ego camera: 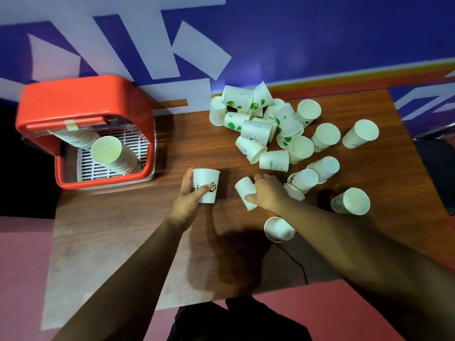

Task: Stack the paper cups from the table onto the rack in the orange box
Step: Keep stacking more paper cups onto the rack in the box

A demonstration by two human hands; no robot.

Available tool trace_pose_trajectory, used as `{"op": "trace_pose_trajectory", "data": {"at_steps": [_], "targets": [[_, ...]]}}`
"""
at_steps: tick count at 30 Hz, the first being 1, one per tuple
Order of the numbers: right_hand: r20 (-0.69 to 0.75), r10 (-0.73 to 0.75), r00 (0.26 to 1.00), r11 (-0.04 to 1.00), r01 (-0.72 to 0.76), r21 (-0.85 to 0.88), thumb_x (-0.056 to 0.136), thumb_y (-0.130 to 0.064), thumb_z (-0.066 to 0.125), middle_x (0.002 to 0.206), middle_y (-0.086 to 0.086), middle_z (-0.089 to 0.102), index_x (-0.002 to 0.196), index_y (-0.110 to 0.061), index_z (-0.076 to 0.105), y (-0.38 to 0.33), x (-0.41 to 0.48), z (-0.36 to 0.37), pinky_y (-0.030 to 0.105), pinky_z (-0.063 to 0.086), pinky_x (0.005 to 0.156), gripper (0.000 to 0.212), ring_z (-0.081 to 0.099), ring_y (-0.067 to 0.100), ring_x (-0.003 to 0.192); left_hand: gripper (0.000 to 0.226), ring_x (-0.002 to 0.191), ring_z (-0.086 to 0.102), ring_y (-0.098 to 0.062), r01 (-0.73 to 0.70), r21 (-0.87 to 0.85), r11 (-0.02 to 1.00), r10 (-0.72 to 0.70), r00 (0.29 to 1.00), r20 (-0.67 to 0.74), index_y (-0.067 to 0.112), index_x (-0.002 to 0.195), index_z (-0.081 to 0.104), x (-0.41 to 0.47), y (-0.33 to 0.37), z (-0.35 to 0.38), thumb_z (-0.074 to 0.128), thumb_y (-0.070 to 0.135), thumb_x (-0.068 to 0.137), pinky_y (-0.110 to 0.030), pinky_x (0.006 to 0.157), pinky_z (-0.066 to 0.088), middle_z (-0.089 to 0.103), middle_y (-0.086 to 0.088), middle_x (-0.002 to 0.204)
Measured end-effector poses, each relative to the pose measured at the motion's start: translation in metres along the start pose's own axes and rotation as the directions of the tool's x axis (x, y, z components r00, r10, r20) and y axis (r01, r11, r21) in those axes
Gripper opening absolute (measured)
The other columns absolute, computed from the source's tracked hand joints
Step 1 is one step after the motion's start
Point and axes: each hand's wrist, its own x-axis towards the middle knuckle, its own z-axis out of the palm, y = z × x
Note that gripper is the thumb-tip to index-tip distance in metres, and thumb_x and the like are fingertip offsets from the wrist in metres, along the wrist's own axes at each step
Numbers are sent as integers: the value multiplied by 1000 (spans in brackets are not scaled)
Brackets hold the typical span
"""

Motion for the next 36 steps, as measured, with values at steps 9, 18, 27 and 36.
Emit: {"op": "trace_pose_trajectory", "data": {"at_steps": [9, 18, 27, 36], "targets": [[99, -125, 987, 958, 94, 272, 76, -41, 73, 136, 6, 46, 144, -23, 40, -46, 3, -14, 35, 45, 96, 77, 53, 25, 117, 72, 101, 67, -22, -114, -41, 993, 108, 987, -123, 19, 134, 38, -39, 35, -41, 75, 14, 72, -42, 76, 59, 61, -6, 119], [37, -194, 980, 847, 148, 511, 81, -37, 64, 132, 1, 50, 138, -26, 39, -150, 9, -77, 25, 44, 66, 63, 57, 19, 107, 95, 114, 63, -5, -372, 136, 918, 392, 902, -181, 24, 145, 35, -85, 106, -132, 84, 27, 64, -31, 97, 53, 64, 5, 127], [-131, -122, 984, 771, 177, 612, 75, -38, 76, 120, 3, 51, 118, -25, 38, -218, 11, -83, 28, 50, 72, 58, 57, 18, 103, 72, 118, 56, -7, -540, 405, 738, 651, 727, -217, 15, 130, 38, -60, 175, -181, 84, 10, 75, -19, 95, 48, 50, -8, 132], [-222, 11, 975, 670, 158, 725, 83, -46, 65, 128, 7, 53, 126, -25, 38, -235, 14, -77, 45, 60, 81, 55, 62, 23, 105, 68, 113, 52, -1, -432, 652, 624, 592, 806, -33, 20, 131, 42, -18, 164, -196, 82, 21, 77, -17, 98, 42, 53, 5, 125]]}}
